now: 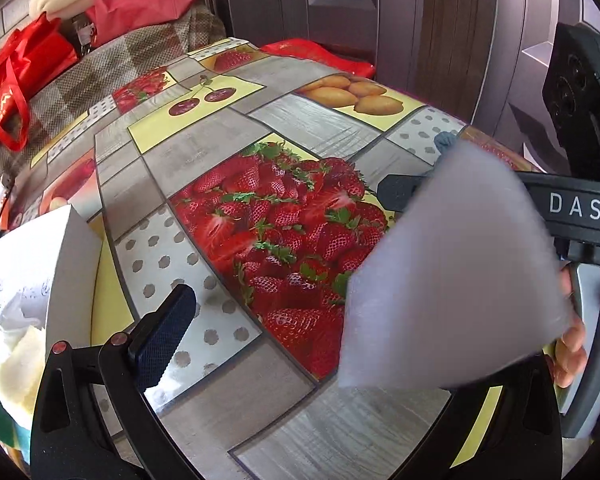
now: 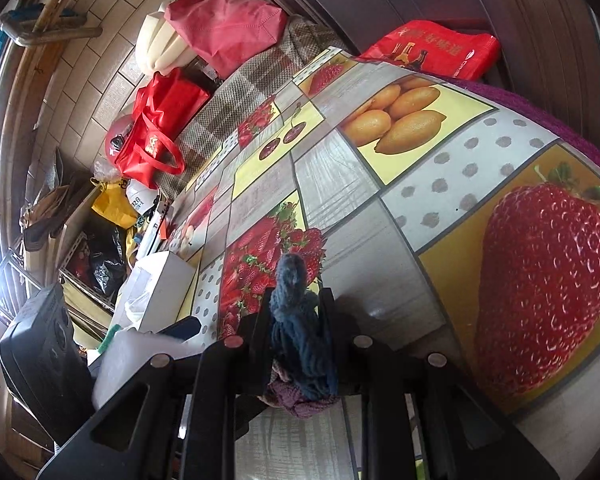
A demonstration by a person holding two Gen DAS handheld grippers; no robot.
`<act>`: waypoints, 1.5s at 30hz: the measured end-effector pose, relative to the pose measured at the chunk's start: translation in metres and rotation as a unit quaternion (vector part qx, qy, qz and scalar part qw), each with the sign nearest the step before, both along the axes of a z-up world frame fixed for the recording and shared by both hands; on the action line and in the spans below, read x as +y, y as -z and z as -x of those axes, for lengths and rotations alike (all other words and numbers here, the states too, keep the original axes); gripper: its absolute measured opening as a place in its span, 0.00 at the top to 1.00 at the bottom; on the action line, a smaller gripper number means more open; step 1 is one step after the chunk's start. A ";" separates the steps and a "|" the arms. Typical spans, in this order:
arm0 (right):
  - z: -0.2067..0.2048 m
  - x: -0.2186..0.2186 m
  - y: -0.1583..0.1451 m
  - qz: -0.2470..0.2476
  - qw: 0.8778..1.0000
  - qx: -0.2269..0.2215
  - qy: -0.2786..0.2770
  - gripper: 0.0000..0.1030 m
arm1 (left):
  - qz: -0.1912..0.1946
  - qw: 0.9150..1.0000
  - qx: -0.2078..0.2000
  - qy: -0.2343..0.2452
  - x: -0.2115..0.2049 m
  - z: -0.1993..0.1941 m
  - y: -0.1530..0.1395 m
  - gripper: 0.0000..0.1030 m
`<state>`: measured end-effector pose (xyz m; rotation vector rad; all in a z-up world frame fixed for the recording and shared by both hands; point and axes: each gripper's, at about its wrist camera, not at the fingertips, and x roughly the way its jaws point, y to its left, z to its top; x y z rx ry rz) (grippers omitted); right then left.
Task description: Organize soft objects
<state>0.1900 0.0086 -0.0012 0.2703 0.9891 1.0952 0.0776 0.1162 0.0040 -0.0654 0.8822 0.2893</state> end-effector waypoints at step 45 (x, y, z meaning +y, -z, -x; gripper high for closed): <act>0.087 -0.024 -0.055 -0.075 0.966 -0.246 0.039 0.82 | -0.061 0.978 -0.195 -0.028 -0.035 0.115 -0.045 0.81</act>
